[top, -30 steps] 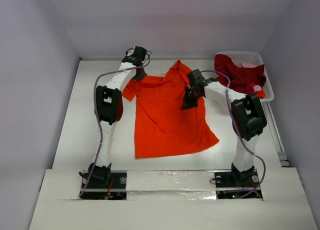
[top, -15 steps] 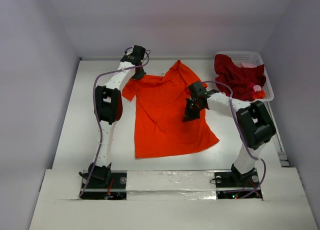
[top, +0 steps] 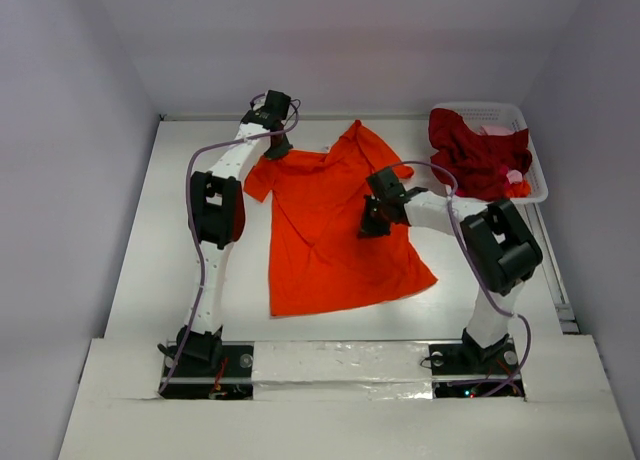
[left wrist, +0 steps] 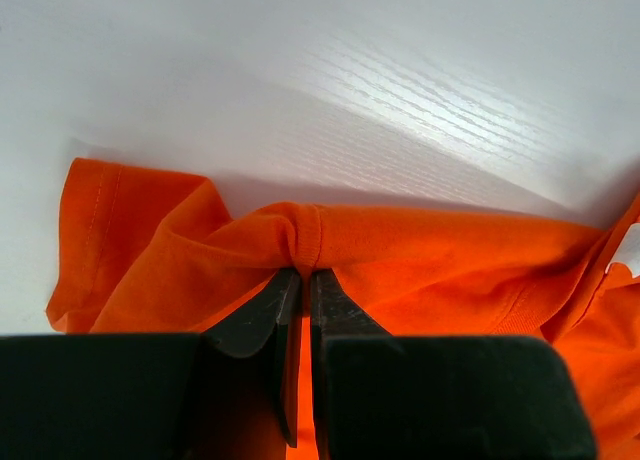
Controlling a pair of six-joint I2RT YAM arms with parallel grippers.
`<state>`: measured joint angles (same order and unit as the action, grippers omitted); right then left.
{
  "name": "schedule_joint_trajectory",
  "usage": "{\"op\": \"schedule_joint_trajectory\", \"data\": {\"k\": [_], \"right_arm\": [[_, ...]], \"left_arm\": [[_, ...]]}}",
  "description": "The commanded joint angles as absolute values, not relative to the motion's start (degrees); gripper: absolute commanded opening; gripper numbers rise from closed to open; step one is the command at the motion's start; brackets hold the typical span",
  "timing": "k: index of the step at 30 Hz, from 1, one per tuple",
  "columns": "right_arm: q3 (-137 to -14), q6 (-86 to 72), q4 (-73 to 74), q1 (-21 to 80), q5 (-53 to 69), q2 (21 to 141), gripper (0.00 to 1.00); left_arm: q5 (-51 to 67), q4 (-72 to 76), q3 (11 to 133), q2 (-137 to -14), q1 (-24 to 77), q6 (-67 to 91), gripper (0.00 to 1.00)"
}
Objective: Fold and stack the t-shirts
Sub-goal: Flatten out the tshirt
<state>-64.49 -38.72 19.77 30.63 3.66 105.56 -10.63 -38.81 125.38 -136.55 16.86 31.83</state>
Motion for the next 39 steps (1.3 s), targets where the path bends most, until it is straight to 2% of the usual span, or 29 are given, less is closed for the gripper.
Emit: {"op": "schedule_joint_trajectory", "data": {"k": [1,6,11,22,32,39], "right_arm": [[-60.0,-42.1,12.8,32.3,1.2,113.6,0.0],[-56.4,-44.4,8.4,33.0,2.3,116.5,0.0],[-50.8,-47.2,6.7,33.5,1.8,114.1,0.0],[-40.6,-54.9,14.3,34.0,-1.5,96.1,0.0],[-36.4,-58.5,13.0,34.0,-1.0,95.4,0.0],[-33.1,-60.6,11.0,34.0,1.3,94.2,0.0]], "left_arm": [[-10.6,-38.6,126.9,-133.8,16.6,30.9,0.0],[-11.4,-38.8,127.3,-133.9,16.6,30.1,0.0],[-11.5,-38.8,127.6,-134.5,15.5,29.8,0.0],[-12.1,-38.9,129.3,-136.2,13.1,28.7,0.0],[-10.5,-37.9,130.3,-137.5,11.5,27.8,0.01],[-9.9,-37.4,130.2,-138.5,10.4,27.4,0.07]]}}
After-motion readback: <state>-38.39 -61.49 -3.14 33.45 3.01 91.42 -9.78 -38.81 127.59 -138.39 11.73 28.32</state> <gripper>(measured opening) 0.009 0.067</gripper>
